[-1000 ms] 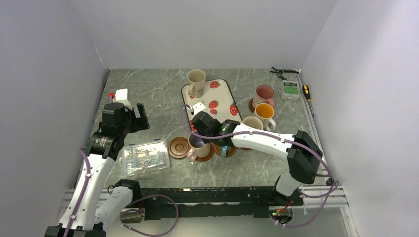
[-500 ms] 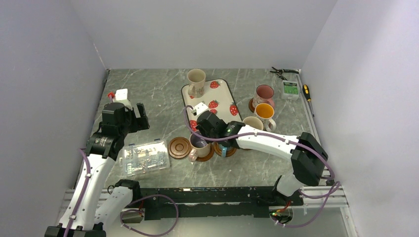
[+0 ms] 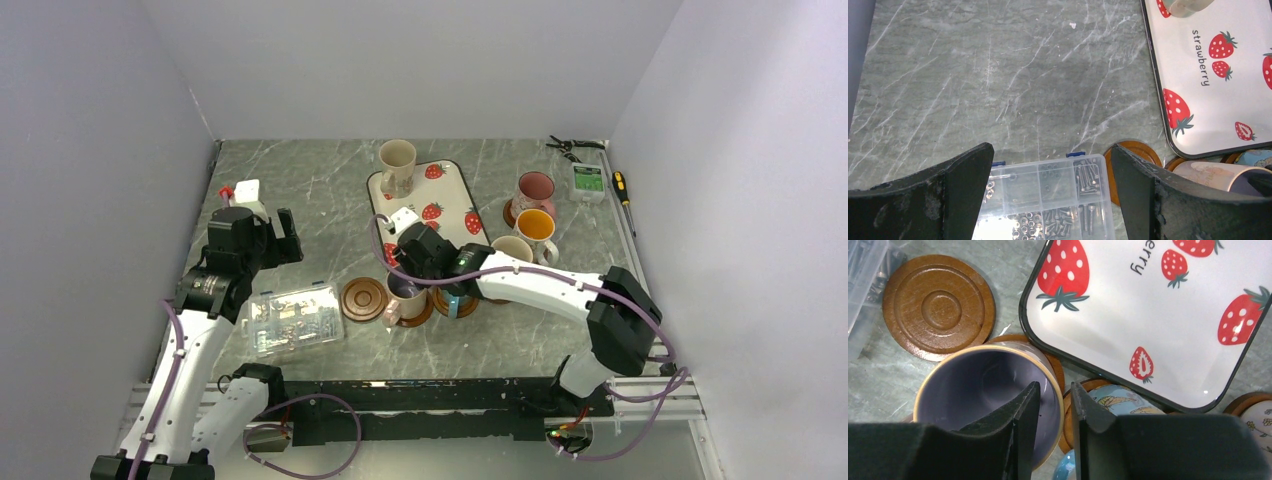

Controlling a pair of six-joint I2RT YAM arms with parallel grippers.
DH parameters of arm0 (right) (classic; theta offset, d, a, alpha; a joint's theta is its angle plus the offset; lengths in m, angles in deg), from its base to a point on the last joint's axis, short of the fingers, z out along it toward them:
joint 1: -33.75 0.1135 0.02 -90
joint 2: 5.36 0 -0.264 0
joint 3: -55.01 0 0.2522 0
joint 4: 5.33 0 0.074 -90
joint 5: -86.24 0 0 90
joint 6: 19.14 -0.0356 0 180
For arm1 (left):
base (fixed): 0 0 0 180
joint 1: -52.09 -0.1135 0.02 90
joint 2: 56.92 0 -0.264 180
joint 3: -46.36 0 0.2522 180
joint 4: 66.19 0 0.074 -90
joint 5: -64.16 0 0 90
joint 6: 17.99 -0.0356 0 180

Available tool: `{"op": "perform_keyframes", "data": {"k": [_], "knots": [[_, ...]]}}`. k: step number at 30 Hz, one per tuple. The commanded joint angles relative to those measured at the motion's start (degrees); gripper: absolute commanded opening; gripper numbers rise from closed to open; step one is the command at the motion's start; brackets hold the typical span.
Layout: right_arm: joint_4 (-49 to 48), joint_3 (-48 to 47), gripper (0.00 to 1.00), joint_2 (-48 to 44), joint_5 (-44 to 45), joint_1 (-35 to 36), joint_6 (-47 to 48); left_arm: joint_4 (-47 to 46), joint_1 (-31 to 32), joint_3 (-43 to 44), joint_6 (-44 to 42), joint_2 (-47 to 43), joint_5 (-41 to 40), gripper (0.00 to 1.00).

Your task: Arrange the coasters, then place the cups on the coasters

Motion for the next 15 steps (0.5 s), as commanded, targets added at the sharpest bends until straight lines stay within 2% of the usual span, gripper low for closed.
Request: {"op": "perform_keyframes", "data": {"k": [1, 4, 8, 15], "knots": [[-0.6, -3.3, 0.36, -1.8, 0.0, -0.1, 1.1, -0.9, 0.1, 1.1, 0.3, -0.3, -0.1, 0.94], [-0.5, -3.7, 0.45, -3.6, 0.6, 0.0, 1.0, -0.9, 0.1, 1.2, 0.3, -0.2, 0.0, 0.94], [-0.5, -4.2, 0.49, -7.1, 1.1, 0.3, -0.3, -1.0, 0.2, 1.2, 0.3, -0.3, 0.0, 0.94], [2.7, -6.4, 0.56, -10.0, 9.6, 6.3, -8.1, -1.0, 0.1, 1.2, 0.3, -0.4, 0.1, 0.94]]}}
